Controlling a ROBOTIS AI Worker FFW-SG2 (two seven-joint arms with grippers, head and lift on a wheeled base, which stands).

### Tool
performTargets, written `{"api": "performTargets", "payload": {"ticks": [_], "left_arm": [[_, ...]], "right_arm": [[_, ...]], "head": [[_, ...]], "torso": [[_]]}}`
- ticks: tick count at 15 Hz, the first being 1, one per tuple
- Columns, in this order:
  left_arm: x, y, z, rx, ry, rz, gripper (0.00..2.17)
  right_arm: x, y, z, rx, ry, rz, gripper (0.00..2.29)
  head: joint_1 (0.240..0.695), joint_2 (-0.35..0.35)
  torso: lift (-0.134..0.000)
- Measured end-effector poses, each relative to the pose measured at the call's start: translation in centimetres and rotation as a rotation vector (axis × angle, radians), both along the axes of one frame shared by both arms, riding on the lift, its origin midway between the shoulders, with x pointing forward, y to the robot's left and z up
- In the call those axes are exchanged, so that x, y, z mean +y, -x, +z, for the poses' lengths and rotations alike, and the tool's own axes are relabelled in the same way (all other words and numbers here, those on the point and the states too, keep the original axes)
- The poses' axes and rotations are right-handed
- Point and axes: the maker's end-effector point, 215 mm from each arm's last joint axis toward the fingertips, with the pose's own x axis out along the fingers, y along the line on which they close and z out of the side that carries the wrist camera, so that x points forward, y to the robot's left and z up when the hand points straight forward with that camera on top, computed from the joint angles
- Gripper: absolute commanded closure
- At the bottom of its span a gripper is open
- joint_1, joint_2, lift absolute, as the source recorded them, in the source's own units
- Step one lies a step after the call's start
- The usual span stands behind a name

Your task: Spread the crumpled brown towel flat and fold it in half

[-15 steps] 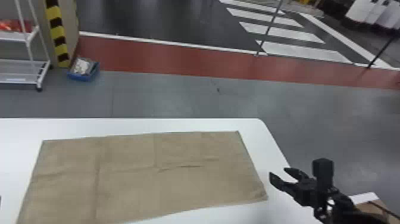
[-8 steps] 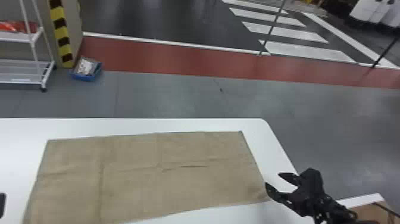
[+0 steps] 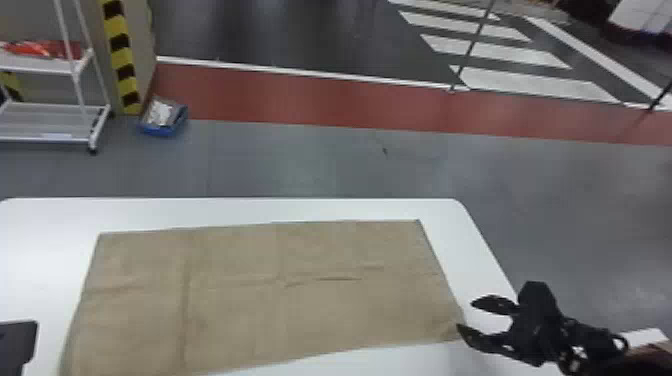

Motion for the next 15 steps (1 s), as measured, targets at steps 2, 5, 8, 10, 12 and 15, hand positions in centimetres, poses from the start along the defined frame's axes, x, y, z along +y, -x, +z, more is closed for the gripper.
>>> {"api": "performTargets", "payload": {"ticks": [2, 5, 8, 10, 12, 15], "left_arm": [[0.0, -0.1, 0.0, -0.002, 0.001, 0.0, 1.42], [-0.1, -0.4, 0.1, -0.004, 0.003, -0.002, 1.42], [-0.1, -0.6, 0.0, -0.004, 0.003, -0.003, 1.42], [0.0, -0.6, -0.1, -0.002, 0.002, -0.002, 1.42], [0.1, -0.6, -0.2, -0.001, 0.002, -0.001, 1.42], [0.1, -0.6, -0.2, -0.001, 0.0, 0.0, 1.42]], "right_arm": [[0.0, 0.3, -0.8, 0.046, 0.033, 0.038, 0.5], [0.2, 0.7, -1.9, 0.094, 0.084, 0.083, 0.5], [0.1, 0.7, -2.5, 0.122, 0.112, 0.1, 0.5], [0.2, 0.5, -2.9, 0.135, 0.118, 0.105, 0.54], [0.1, 0.3, -3.3, 0.152, 0.124, 0.099, 0.85], [-0.6, 0.5, -3.9, 0.2, 0.116, 0.07, 1.17]], "head": [[0.695, -0.285], [0.695, -0.282], [0.695, -0.283], [0.695, -0.28], [0.695, -0.279], [0.695, -0.288]], "torso": [[0.0], [0.0], [0.0], [0.0], [0.0], [0.0]]}}
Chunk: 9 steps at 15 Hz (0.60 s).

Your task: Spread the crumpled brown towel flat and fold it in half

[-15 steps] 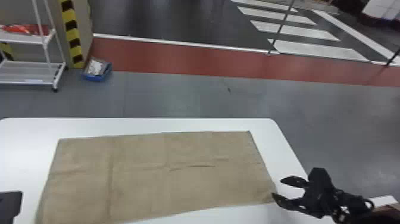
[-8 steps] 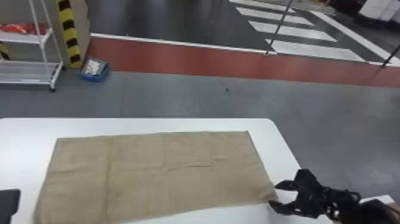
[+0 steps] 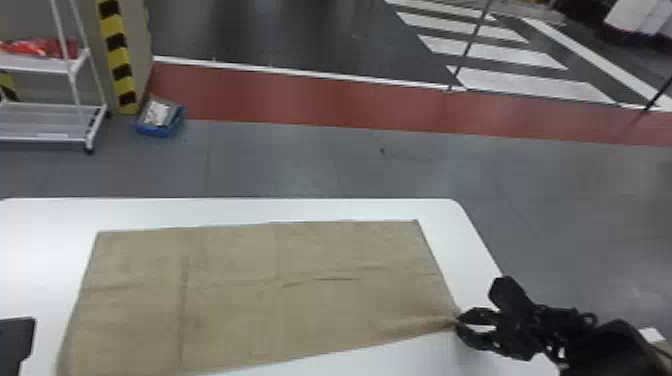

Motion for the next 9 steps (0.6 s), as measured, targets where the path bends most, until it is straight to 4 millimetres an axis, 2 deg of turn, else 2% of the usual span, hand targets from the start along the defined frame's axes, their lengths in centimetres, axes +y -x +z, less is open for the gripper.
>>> {"api": "performTargets", "payload": {"ticks": [2, 5, 9], "left_arm": [[0.0, -0.1, 0.2, -0.004, -0.002, 0.0, 1.42], [-0.1, -0.2, 0.8, -0.015, -0.003, -0.002, 1.42], [0.5, 1.1, 2.9, -0.019, -0.062, -0.012, 1.42]], "right_arm": [[0.2, 0.3, 0.1, 0.021, -0.029, -0.005, 1.45], [0.6, 0.5, 1.3, 0.013, -0.096, -0.011, 1.45], [1.1, 0.7, 5.9, -0.041, -0.184, 0.01, 1.45]], "head": [[0.695, -0.287], [0.695, -0.284], [0.695, -0.272]], "torso": [[0.0], [0.0], [0.0]]}}
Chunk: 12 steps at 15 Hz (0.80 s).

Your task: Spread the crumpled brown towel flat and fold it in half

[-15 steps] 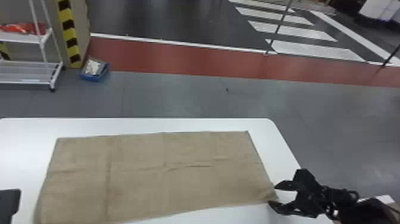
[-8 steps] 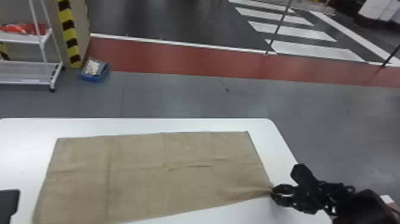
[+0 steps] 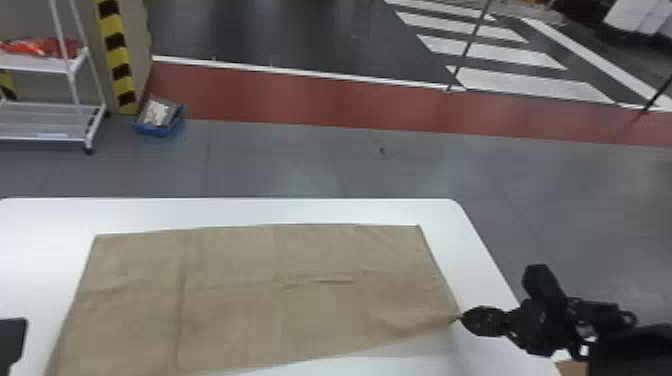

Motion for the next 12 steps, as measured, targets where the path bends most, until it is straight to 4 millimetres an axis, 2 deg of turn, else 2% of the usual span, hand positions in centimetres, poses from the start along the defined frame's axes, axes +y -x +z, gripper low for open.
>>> {"api": "performTargets", "payload": {"ticks": [5, 7, 8, 10, 12], "left_arm": [[0.0, 4.2, 3.0, 0.095, -0.058, -0.038, 1.42], [0.1, 5.3, 4.0, 0.128, -0.073, -0.045, 1.42], [0.0, 5.1, 4.5, 0.122, -0.074, -0.048, 1.42], [-0.6, 2.6, 5.9, 0.075, -0.067, -0.052, 1.42], [-1.2, -2.1, 6.8, -0.007, -0.054, -0.05, 1.42]], "right_arm": [[-0.2, 1.1, 5.3, -0.056, -0.051, 0.023, 1.45], [-0.9, 0.8, 7.2, -0.101, -0.067, 0.0, 1.45], [-1.1, 0.5, 7.8, -0.117, -0.073, -0.009, 1.45], [-1.6, -1.3, 9.1, -0.153, -0.096, -0.03, 1.45], [-1.9, -4.0, 9.9, -0.193, -0.133, -0.063, 1.45]], "head": [[0.695, -0.298], [0.695, -0.309], [0.695, -0.314], [0.695, -0.312], [0.695, -0.297]], "torso": [[0.0], [0.0], [0.0], [0.0], [0.0]]}}
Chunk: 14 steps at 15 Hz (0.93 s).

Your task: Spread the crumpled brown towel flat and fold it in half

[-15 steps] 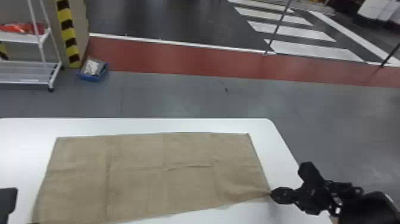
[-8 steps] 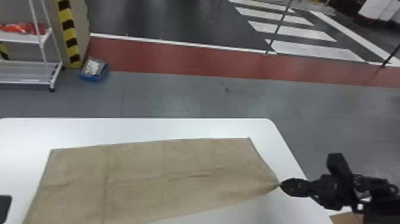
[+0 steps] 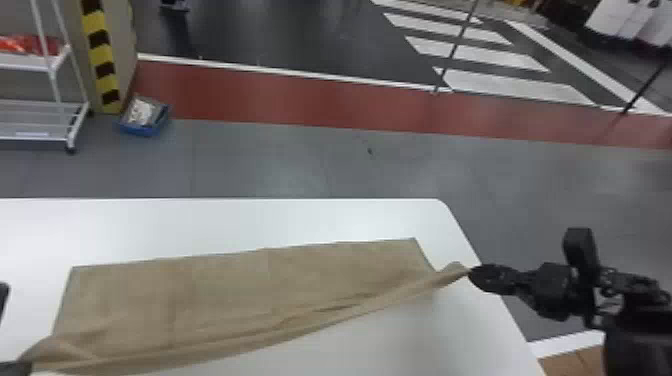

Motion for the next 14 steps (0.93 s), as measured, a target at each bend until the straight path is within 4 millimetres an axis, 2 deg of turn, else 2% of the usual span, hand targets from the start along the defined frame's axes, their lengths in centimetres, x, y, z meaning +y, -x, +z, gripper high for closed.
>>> {"api": "performTargets", "payload": {"ticks": [3, 6, 9, 12, 14], "left_arm": [[-1.2, -6.6, 0.2, -0.095, 0.025, -0.004, 1.42], [-2.2, -10.7, -1.5, -0.07, 0.019, -0.005, 1.42], [-2.9, -13.6, -2.4, -0.064, -0.022, -0.011, 1.42], [-2.2, -15.3, -2.4, -0.068, -0.064, -0.006, 1.42], [-1.9, -16.2, -2.4, -0.071, -0.067, -0.005, 1.42]], "right_arm": [[0.0, -4.6, 0.3, -0.038, -0.045, -0.036, 1.45], [-0.7, -8.4, 0.5, -0.061, -0.04, -0.09, 1.45], [-2.3, -11.0, 0.6, -0.094, -0.04, -0.186, 1.45], [-3.6, -11.9, -1.0, -0.081, -0.015, -0.271, 1.43], [-3.5, -12.2, -2.2, -0.068, -0.008, -0.31, 1.43]], "head": [[0.695, -0.267], [0.695, -0.263], [0.695, -0.269], [0.695, -0.271], [0.695, -0.264]], "torso": [[0.0], [0.0], [0.0], [0.0], [0.0]]}}
